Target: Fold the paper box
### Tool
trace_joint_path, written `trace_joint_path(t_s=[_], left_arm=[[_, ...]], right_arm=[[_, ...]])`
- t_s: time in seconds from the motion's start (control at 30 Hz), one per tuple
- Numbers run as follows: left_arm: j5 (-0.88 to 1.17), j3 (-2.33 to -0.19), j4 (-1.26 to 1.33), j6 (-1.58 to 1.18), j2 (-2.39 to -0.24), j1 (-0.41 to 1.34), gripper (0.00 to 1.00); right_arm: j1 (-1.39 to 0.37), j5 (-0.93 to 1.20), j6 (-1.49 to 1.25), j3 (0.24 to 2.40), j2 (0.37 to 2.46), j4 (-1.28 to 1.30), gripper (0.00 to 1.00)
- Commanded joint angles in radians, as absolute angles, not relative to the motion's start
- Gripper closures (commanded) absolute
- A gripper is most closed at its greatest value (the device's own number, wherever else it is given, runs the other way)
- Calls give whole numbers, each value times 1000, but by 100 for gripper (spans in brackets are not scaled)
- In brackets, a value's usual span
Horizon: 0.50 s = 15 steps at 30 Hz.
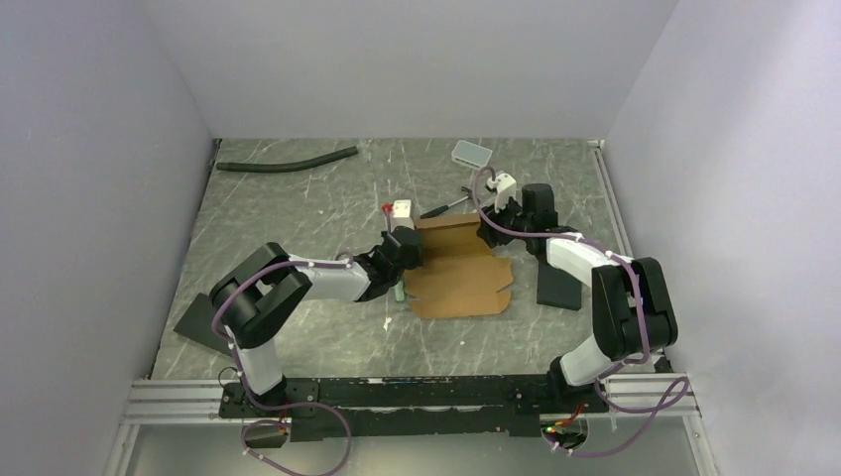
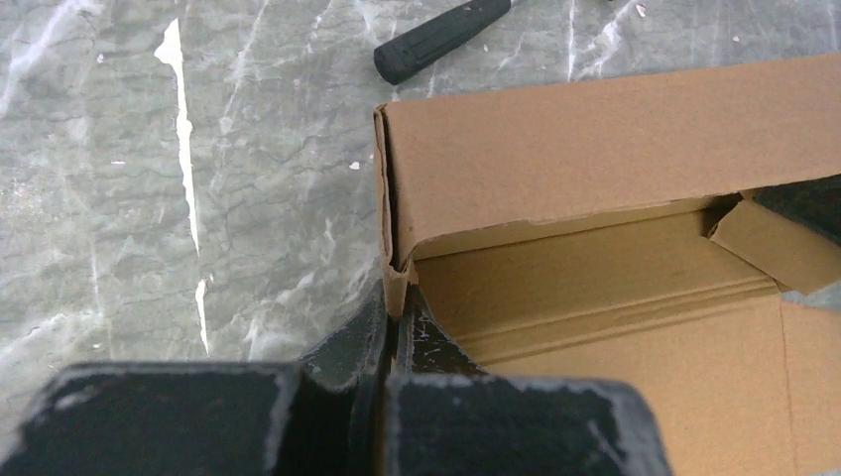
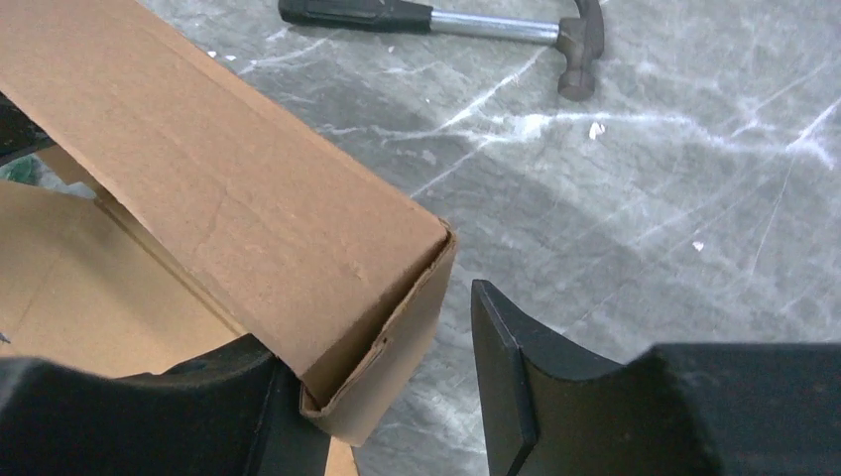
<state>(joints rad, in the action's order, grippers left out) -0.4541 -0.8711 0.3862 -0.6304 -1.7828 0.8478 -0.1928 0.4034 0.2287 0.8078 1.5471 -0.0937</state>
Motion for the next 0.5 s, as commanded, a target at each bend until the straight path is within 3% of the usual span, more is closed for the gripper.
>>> trace_joint_path(t_s=[0.0,0.1,0.3,0.47], left_arm=[[-397,-899,361,-641,-1769,862,100],[-384,-902,361,-647,-1770,862,100],[-400,-930,302,-720,-1766,862,100],[-406,-984,192,-801,-1765,861,100]], right_arm=[[-193,460,326,818,1517,-171,50],[-193,460,331,834,1536,-156,57],[-212,268,295,849,1560,-131,100],[-275,93,279,827,1561,-187,100]])
